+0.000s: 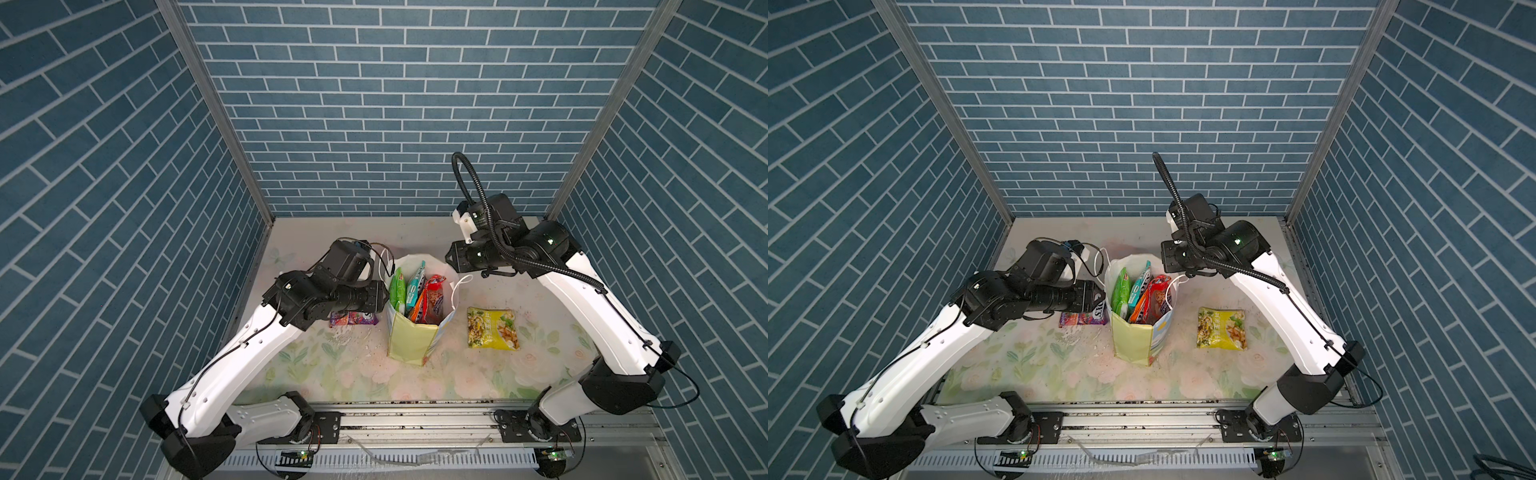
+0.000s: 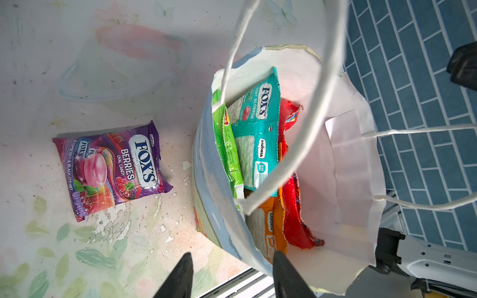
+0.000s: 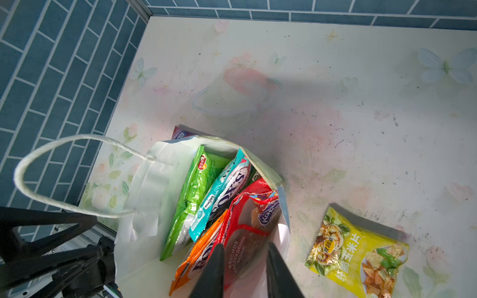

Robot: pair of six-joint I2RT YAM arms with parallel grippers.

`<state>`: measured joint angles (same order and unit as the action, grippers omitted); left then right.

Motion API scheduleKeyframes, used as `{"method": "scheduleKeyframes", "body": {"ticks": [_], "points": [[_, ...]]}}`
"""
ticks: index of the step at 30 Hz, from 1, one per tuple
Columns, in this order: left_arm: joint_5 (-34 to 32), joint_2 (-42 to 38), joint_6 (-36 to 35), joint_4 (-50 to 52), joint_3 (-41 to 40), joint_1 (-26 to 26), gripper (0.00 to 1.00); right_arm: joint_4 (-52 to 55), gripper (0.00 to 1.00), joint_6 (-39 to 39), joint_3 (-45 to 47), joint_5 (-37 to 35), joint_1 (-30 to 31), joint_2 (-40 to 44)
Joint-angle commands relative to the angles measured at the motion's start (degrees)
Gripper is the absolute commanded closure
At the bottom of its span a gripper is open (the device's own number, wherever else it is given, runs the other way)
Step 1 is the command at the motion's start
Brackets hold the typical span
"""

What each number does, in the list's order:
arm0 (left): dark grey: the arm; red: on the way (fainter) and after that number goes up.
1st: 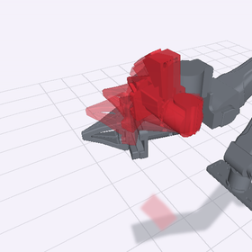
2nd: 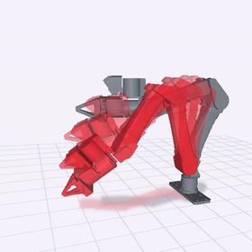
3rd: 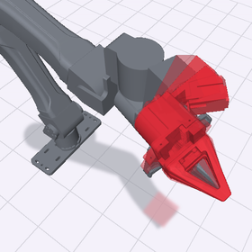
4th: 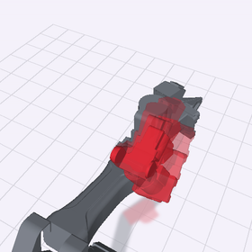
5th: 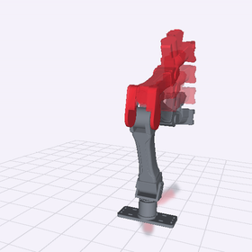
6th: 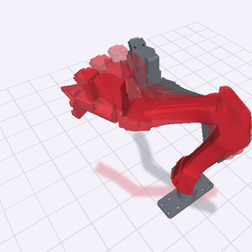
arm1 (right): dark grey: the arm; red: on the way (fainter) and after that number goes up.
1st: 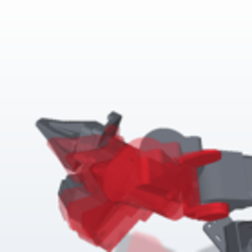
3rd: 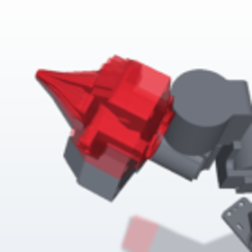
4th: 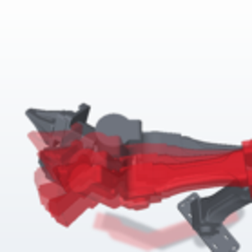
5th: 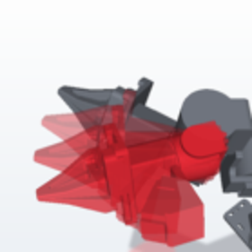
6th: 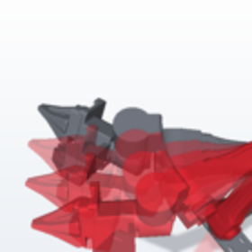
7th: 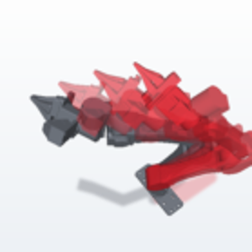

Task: Take the snacks out of the paper bag
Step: Rotate the paper bag at the center of the table.

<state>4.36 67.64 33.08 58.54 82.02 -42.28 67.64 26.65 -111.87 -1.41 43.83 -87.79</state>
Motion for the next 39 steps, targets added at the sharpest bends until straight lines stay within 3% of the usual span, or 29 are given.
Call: {"method": "scheduleKeyframes", "body": {"ticks": [1, 14, 25, 28, 34, 39], "points": [[-5.45, 0.99, 1.38, -1.62, 0.25, -1.49, 0.48, 2.19, 0.71, -1.75, 0.88, -1.02, -0.51, 1.90], [-11.92, 10.57, -0.80, -1.17, 5.76, -2.72, 0.48, 1.82, 0.71, -1.17, 6.19, -2.28, -1.98, 6.44], [-12.68, 15.60, -3.78, 3.98, 10.05, -2.67, 0.83, 4.45, 0.71, -1.78, 9.98, -3.69, -5.50, 9.83], [-13.07, 16.55, -5.46, 4.39, 10.89, -2.72, 0.98, 4.61, 0.71, -1.87, 11.28, -3.67, -6.63, 10.99], [-14.13, 19.40, -11.11, 4.12, 14.60, -1.10, 1.00, 4.72, 0.71, -1.60, 13.06, -3.25, -7.70, 12.19], [-14.55, 25.24, -17.08, 4.34, 22.60, 0.52, 1.00, 3.83, 0.71, -1.78, 14.26, -2.19, -8.49, 12.38]]}}
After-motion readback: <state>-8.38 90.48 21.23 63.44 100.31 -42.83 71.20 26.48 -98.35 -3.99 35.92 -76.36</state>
